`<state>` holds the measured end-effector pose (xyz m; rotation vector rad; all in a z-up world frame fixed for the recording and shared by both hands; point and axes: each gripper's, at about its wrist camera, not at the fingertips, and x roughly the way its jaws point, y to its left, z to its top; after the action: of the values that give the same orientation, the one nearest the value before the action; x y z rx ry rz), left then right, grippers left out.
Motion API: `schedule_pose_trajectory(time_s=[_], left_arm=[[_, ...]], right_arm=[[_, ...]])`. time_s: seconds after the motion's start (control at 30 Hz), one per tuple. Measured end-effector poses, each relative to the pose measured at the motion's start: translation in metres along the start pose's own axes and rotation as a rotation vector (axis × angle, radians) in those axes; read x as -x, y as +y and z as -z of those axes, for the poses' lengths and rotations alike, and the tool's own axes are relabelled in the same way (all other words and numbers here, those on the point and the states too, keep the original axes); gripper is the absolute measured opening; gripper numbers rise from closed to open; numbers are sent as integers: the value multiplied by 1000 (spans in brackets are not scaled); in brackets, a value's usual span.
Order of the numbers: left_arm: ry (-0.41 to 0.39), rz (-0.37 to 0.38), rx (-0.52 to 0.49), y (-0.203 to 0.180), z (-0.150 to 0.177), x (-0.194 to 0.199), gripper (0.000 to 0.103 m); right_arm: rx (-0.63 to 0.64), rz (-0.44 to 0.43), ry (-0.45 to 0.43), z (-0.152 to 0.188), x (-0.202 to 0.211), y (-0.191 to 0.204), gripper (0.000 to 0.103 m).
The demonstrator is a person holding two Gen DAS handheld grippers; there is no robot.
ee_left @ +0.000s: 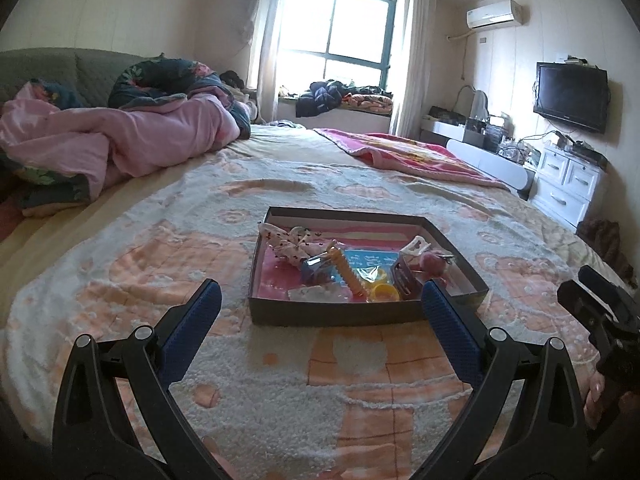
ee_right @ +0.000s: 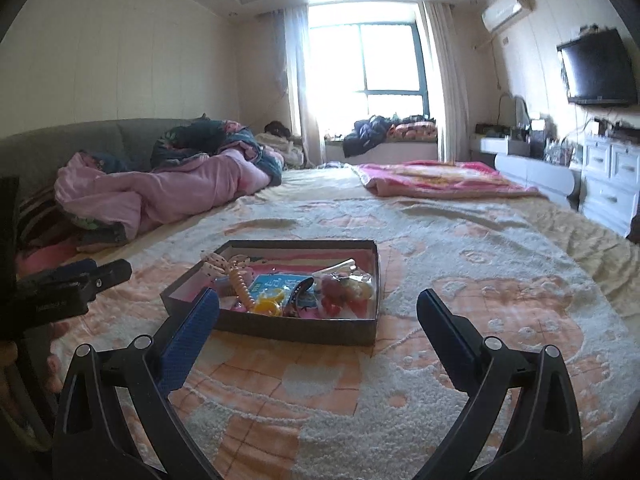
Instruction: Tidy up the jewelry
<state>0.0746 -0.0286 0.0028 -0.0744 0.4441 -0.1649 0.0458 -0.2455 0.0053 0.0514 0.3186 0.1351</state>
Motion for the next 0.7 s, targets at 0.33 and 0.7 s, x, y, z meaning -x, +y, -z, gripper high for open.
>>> schedule_pose_trajectory(time_s=[0.33,0.7], left_arm=[[-30,9,-31,-5,9,-2,92],[-24,25,-29,-6,11,-10,92]], right_arm=[[18,71,-63,10,-7,-2,96],[25,85,-83,11,-12,-7,96]])
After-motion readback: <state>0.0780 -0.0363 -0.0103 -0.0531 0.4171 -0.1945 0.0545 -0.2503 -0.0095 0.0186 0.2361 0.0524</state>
